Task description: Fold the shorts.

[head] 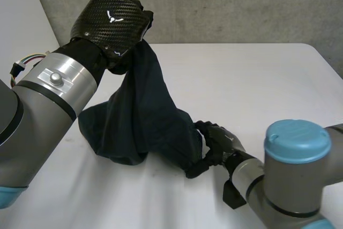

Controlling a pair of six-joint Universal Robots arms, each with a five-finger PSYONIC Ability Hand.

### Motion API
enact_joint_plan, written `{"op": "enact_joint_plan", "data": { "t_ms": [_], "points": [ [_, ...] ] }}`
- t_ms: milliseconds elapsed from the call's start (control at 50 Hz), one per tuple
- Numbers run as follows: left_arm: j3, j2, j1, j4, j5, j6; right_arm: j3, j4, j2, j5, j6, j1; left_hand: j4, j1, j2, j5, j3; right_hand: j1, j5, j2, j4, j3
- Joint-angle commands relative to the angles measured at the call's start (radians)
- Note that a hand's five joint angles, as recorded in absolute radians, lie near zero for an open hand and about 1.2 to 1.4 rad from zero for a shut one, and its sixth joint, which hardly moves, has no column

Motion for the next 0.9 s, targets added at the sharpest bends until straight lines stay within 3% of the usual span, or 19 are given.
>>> {"op": "enact_joint_plan", "data": {
  "t_ms": [20, 180, 240, 280, 340, 400, 500, 580, 680, 800, 900],
  "points": [
    [-0.002, 0.005, 0.000, 0.000, 0.002, 0.000, -0.069, -0.029, 0.081, 0.062, 0.017, 0.047, 0.193, 0.269, 0.198, 0.270, 0.202, -0.002, -0.034, -0.018, -0.036, -0.013],
    [0.004, 0.008, 0.000, 0.000, 0.001, -0.002, -0.129, -0.055, 0.165, 0.082, 0.052, 0.074, 0.193, 0.269, 0.198, 0.270, 0.202, 0.057, 0.024, 0.041, 0.022, 0.045],
    [0.004, 0.011, 0.000, 0.000, 0.001, -0.002, -0.153, -0.077, 0.184, 0.117, 0.052, 0.076, 0.193, 0.269, 0.198, 0.270, 0.202, 0.586, 0.554, 0.570, 0.552, 0.575],
    [0.003, 0.013, 0.000, 0.000, -0.001, -0.002, -0.156, -0.119, 0.175, 0.175, 0.040, 0.077, 0.193, 0.269, 0.198, 0.270, 0.202, 1.186, 1.153, 1.170, 1.151, 1.174],
    [0.001, 0.016, 0.001, -0.006, -0.002, 0.000, -0.167, -0.155, 0.146, 0.208, 0.006, 0.065, 0.193, 0.269, 0.198, 0.270, 0.202, 1.189, 1.157, 1.173, 1.155, 1.178],
    [-0.010, 0.028, 0.009, -0.011, -0.010, 0.000, -0.176, -0.115, 0.037, 0.174, -0.182, 0.054, 0.193, 0.269, 0.198, 0.270, 0.202, 1.189, 1.157, 1.173, 1.155, 1.178],
    [-0.034, 0.068, 0.021, -0.058, -0.033, 0.007, -0.199, 0.035, -0.124, 0.012, -0.683, -0.114, 0.193, 0.269, 0.198, 0.270, 0.202, 1.189, 1.157, 1.173, 1.155, 1.178],
    [-0.069, 0.085, 0.062, -0.143, -0.036, 0.007, -0.241, 0.217, -0.181, -0.056, -0.970, -0.180, 0.193, 0.269, 0.198, 0.270, 0.202, 1.189, 1.157, 1.173, 1.155, 1.178],
    [-0.151, 0.079, 0.105, -0.255, -0.039, 0.009, -0.325, 0.408, -0.221, -0.070, -1.028, -0.188, 0.193, 0.269, 0.198, 0.270, 0.202, 1.189, 1.157, 1.173, 1.155, 1.178],
    [-0.223, 0.017, 0.110, -0.273, -0.041, 0.010, -0.367, 0.618, -0.252, -0.113, -1.052, -0.176, 0.193, 0.269, 0.198, 0.270, 0.202, 1.189, 1.157, 1.173, 1.155, 1.178],
    [-0.220, -0.096, 0.110, -0.267, -0.036, 0.010, -0.363, 0.704, -0.146, -0.156, -1.146, -0.176, 0.193, 0.269, 0.198, 0.270, 0.202, 1.189, 1.157, 1.173, 1.155, 1.178]
  ]
}}
